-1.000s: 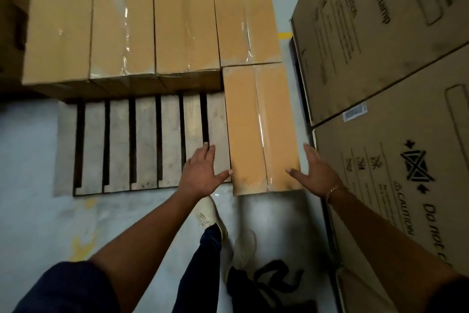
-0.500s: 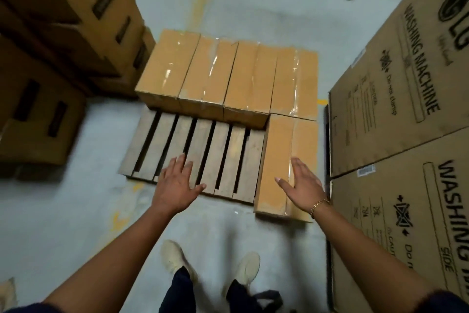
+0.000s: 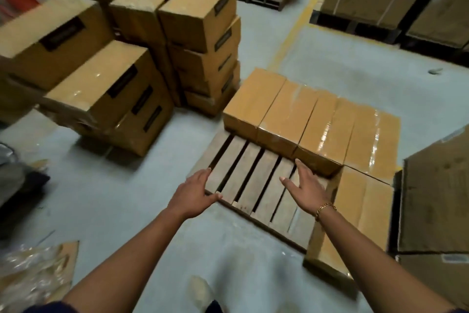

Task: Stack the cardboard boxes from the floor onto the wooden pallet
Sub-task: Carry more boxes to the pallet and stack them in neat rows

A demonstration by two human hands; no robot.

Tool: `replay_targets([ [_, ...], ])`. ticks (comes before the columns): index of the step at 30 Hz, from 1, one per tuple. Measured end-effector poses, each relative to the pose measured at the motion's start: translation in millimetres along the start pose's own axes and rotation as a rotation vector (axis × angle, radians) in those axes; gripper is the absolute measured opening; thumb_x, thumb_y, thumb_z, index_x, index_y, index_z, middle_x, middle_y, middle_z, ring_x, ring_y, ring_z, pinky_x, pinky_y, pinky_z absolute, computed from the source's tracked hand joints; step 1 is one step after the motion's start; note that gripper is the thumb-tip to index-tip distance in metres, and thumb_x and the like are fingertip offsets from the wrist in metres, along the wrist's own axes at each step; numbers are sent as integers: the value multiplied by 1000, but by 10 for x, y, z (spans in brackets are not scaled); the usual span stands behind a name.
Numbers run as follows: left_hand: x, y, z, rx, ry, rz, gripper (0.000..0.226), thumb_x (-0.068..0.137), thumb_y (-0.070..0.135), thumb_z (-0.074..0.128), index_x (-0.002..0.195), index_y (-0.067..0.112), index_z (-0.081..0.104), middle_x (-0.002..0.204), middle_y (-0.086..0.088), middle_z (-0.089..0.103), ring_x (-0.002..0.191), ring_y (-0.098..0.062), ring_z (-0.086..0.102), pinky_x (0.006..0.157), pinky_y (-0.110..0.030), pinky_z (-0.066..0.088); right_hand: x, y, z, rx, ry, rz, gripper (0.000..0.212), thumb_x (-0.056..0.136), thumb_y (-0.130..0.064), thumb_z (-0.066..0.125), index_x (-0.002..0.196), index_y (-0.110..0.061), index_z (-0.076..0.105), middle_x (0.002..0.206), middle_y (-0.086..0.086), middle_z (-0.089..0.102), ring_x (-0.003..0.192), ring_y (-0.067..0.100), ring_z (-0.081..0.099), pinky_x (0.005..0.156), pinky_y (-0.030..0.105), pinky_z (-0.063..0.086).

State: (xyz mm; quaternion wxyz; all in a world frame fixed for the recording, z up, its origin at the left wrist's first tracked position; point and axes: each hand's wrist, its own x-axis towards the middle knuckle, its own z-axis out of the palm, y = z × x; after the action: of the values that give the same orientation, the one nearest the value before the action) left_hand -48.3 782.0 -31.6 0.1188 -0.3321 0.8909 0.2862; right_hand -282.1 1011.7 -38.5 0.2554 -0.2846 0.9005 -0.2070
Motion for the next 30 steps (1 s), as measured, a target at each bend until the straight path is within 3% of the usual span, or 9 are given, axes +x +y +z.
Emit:
replay_targets([
  [7, -199, -1208, -871, -438, 136, -222, 88, 93, 58, 66, 163, 25, 25, 165, -5, 35, 149, -24, 38, 119, -41, 34, 324, -1620, 521, 145, -110, -124, 79, 100, -61, 47, 163, -22, 19, 170, 0, 21, 155, 22, 24, 122, 38, 24],
  [13, -140, -1891, -1454, -790, 286, -369, 77, 95, 54, 66, 159, 24, 35, 159, -5, 45, 142, -24, 46, 107, -35, 38, 677, -2705, 917, 375, -229, -141, 70, 101, -56, 50, 159, -21, 33, 161, -2, 38, 147, 21, 38, 114, 35, 32],
  [19, 229, -2529, -2009, -841, 318, -411, 70, 95, 52, 68, 153, 22, 45, 156, -6, 49, 140, -23, 49, 109, -35, 40, 1360, -3485, 1262, 496, -335, -99, 61, 100, -52, 56, 152, -21, 43, 149, -1, 52, 129, 18, 56, 111, 41, 42],
  [24, 780, -3109, -2546, -843, 345, -469, 64, 97, 46, 67, 151, 18, 48, 154, -6, 51, 139, -23, 49, 99, -30, 38, 2102, -4138, 1553, 511, -378, -76, 59, 101, -48, 57, 151, -18, 44, 137, -2, 56, 114, 14, 61, 109, 43, 45],
  [30, 1372, -3741, -3165, -850, 372, -528, 61, 97, 49, 66, 148, 19, 52, 151, -5, 55, 135, -22, 52, 100, -30, 39, 2914, -4987, 1803, 469, -443, -95, 60, 100, -53, 57, 149, -21, 45, 136, -5, 57, 115, 13, 62, 108, 43, 46],
])
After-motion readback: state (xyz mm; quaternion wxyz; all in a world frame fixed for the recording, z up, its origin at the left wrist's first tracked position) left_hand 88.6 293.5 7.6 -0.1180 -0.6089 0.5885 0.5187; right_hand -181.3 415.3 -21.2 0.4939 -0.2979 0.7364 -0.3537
